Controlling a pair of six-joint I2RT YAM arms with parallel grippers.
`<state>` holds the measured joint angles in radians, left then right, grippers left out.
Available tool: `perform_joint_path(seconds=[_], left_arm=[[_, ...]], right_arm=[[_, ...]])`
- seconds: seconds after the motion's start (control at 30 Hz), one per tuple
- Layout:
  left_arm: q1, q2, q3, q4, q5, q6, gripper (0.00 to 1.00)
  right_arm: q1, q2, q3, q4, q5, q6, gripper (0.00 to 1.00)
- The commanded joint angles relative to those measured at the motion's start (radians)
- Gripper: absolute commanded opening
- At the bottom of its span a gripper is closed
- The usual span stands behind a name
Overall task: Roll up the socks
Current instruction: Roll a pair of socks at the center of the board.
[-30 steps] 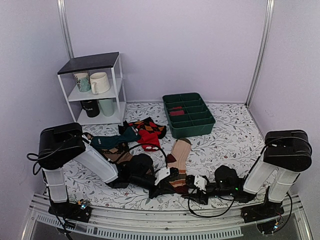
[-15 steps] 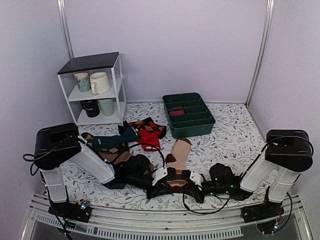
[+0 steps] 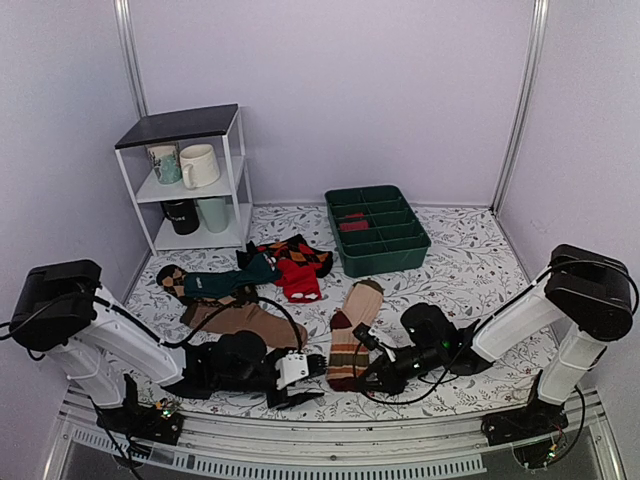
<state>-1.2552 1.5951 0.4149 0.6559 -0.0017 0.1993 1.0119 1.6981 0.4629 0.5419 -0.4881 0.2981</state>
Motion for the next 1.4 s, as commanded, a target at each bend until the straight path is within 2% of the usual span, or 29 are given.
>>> perform_joint_path(seconds=[0.0,0.23,0.37,0.43,0.6,0.73,0.87,0.93,1.13,1.27,1.37], left_arm=[[-0.05,0.059,0.016,0.066,-0.044,0.095,0.65],[-0.087,0.162,0.118,0.06,-0.062,0.166,0.65],[-0.087,0.199,0.143,0.06,-0.084,0.157,0.61],[-0.084,0.204,0.14,0.068,-0.074,0.15,0.55],[-0.085,0.227,0.155,0.061,-0.062,0.132,0.3],[-0.082,0.227,0.15,0.074,-0.075,0.118,0.29],[-0.077,0.217,0.145,0.073,-0.06,0.1,0.21],[-0.076,0.215,0.146,0.066,-0.058,0.084,0.01],[-0.056,0.189,0.126,0.021,-0.024,-0.035,0.0],[-0.025,0.181,0.139,-0.096,0.05,-0.147,0.0],[-0.005,0.184,0.121,-0.116,0.101,-0.248,0.0]], right_arm=[[-0.051,0.075,0.026,-0.261,-0.127,0.109,0.03],[-0.07,0.135,0.085,-0.343,-0.159,0.121,0.03],[-0.072,0.143,0.084,-0.343,-0.163,0.119,0.03],[-0.072,0.145,0.082,-0.34,-0.167,0.12,0.03],[-0.073,0.158,0.087,-0.34,-0.17,0.115,0.03],[-0.072,0.169,0.089,-0.337,-0.178,0.114,0.03],[-0.073,0.182,0.091,-0.332,-0.191,0.114,0.03],[-0.072,0.183,0.089,-0.332,-0.193,0.114,0.05],[-0.073,0.15,0.085,-0.312,-0.153,0.093,0.14],[-0.072,0.103,0.089,-0.287,-0.111,0.053,0.26],[-0.072,0.061,0.08,-0.263,-0.058,0.021,0.32]])
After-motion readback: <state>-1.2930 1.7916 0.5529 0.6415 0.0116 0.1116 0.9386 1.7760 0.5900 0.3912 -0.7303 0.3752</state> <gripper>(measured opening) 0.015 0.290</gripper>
